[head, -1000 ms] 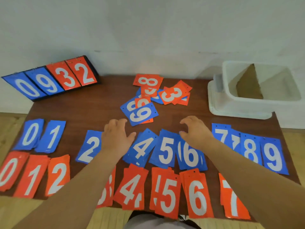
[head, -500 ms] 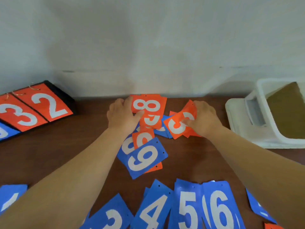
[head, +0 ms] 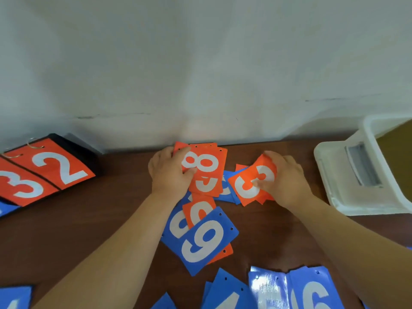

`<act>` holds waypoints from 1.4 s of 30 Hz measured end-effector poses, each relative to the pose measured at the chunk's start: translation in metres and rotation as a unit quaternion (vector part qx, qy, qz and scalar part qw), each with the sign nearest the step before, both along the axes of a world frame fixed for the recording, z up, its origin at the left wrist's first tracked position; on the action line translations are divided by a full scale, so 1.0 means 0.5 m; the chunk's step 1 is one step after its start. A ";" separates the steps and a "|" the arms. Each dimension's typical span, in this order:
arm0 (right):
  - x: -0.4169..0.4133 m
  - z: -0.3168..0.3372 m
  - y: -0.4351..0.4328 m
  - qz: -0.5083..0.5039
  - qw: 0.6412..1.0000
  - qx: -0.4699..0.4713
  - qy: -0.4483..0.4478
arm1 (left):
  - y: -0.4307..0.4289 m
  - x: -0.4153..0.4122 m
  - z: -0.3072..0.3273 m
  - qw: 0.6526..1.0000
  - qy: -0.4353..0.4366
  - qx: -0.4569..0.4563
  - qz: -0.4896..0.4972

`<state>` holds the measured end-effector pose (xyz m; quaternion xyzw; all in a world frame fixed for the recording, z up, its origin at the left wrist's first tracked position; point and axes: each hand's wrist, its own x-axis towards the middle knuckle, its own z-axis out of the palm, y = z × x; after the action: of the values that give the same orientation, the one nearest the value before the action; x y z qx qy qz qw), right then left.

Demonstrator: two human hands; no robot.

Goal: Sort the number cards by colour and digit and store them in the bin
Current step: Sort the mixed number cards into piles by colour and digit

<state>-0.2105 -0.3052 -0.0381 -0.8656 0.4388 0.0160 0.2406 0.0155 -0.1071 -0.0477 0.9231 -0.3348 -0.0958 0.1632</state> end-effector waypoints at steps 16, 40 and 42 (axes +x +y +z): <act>-0.115 0.045 0.053 -0.106 0.993 -0.018 -0.053 | 0.139 -0.158 0.115 0.878 0.301 -0.285 0.239; -0.452 0.166 0.126 -0.246 0.929 0.194 -0.196 | 0.260 -0.597 0.298 0.881 0.277 -0.306 0.230; -0.521 0.197 0.147 -0.233 0.922 0.211 -0.225 | 0.261 -0.656 0.313 0.876 0.275 -0.321 0.232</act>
<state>-0.4709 -0.2315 0.0605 -0.6492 0.5486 -0.1438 0.5069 -0.3123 0.0234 0.1089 0.8080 -0.0651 -0.1923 0.5531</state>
